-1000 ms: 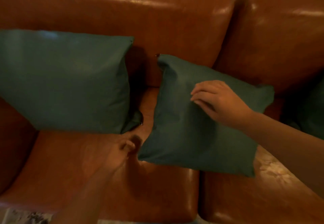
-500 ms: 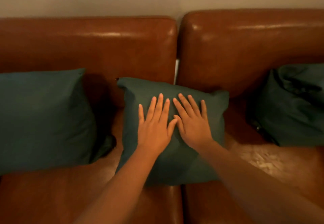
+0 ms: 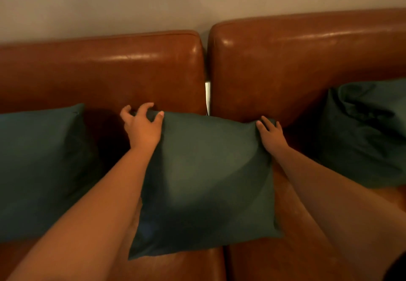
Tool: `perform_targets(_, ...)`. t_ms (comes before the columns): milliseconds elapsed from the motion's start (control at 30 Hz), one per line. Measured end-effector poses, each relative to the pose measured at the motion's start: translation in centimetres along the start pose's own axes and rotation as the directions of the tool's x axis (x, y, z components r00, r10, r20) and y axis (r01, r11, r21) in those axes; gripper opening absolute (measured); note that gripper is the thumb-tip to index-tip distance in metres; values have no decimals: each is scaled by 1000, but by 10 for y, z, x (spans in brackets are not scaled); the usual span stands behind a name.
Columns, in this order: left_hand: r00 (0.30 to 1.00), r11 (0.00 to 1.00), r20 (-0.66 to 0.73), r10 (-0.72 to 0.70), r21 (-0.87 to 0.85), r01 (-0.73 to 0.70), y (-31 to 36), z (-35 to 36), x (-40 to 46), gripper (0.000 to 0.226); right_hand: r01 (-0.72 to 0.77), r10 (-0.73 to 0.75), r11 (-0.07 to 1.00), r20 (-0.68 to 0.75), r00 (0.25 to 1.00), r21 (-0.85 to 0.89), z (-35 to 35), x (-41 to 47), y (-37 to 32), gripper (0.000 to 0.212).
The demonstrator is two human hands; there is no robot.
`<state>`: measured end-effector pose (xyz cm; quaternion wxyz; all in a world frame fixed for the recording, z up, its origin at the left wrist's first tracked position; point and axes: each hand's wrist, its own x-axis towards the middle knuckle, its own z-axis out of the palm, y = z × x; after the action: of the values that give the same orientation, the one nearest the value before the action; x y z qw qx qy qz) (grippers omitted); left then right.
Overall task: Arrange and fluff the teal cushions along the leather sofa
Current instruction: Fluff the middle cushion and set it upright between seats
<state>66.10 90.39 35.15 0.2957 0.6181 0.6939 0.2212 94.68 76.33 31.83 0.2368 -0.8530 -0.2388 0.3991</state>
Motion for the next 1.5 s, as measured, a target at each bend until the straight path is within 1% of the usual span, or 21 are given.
perform_targets(33, 998, 996, -47, -43, -74, 40, -1, 0, 1, 42, -6, 7, 999, -15, 1000, 49, 1, 2, -1, 55)
perform_targets(100, 967, 928, -46, -252, -296, 228, -2, -2, 6, 52, -28, 37, 978, -37, 999, 209, 3, 8, -1, 63)
perform_targets(167, 883, 729, 78, -463, -533, 429, -5, -5, 15, 64, -109, 135, 885, -25, 991, 453, 3, 12, 3, 83)
perform_targets(200, 842, 630, 152, -518, -598, 496, -5, -7, 19, 65, -171, 204, 814, 3, 979, 555, 1, 13, 5, 93)
perform_targets(233, 818, 574, 207, -537, -622, 533, -5, -10, 20, 61, -229, 258, 741, 48, 965, 631, 0, 15, 7, 96)
perform_targets(300, 804, 541, 229, -548, -637, 550, -8, -12, 20, 45, -297, 286, 650, 137, 948, 700, -2, 15, 8, 82)
perform_targets(367, 800, 526, 223, -557, -650, 548, -9, -17, 12, 32, -251, 277, 627, 91, 957, 738, -2, 9, 7, 50)
perform_targets(433, 827, 549, 197, -526, -664, 507, -10, -24, 0, 20, -162, 258, 630, -8, 966, 760, -2, 0, 7, 35)
perform_targets(500, 868, 578, 128, -480, -698, 422, -13, -33, -12, 14, -87, 232, 625, -79, 970, 776, -7, -13, 2, 35)
perform_targets(667, 940, 593, -5, -341, -777, 211, -4, -59, -28, 20, 166, 51, 562, -234, 971, 810, -37, -46, -29, 35)
perform_targets(767, 962, 575, -83, -260, -813, 86, 2, -67, -26, 13, 344, -66, 472, -356, 932, 812, -60, -54, -55, 40)
perform_targets(933, 991, 568, -25, -135, -821, 56, 0, -69, -28, 3, 509, -102, 521, -542, 834, 685, -76, -56, -57, 43)
perform_targets(1000, 996, 582, 24, -88, -810, 71, 1, -68, -28, 8, 508, -99, 489, -533, 840, 710, -81, -56, -51, 34)
perform_targets(1033, 997, 596, 43, -67, -799, 75, 3, -67, -28, 8, 452, -77, 445, -470, 879, 773, -85, -55, -49, 29)
perform_targets(1100, 997, 633, 64, -43, -770, 76, 4, -65, -26, 7, 232, -25, 324, -236, 971, 917, -94, -50, -45, 31)
perform_targets(1133, 997, 646, 63, -39, -760, 73, 4, -64, -25, 9, 150, -25, 324, -150, 988, 934, -98, -48, -42, 33)
perform_targets(1167, 998, 656, 56, -38, -751, 67, 4, -63, -25, 14, 121, -56, 379, -107, 993, 918, -101, -46, -39, 34)
perform_targets(1233, 999, 681, 26, -44, -731, 49, 3, -60, -24, 19, 166, -184, 532, -78, 980, 830, -105, -43, -34, 36)
perform_targets(1300, 998, 706, -15, -55, -708, 28, 4, -56, -26, 17, 210, -263, 612, -54, 963, 762, -104, -43, -34, 45)
perform_targets(1400, 991, 749, -88, -98, -662, 15, 7, -47, -28, 14, 272, -264, 714, -112, 958, 645, -96, -44, -36, 32)
perform_targets(1500, 985, 792, -138, -105, -611, -1, 10, -41, -30, 14, 290, -205, 752, -208, 957, 593, -85, -47, -38, 26)
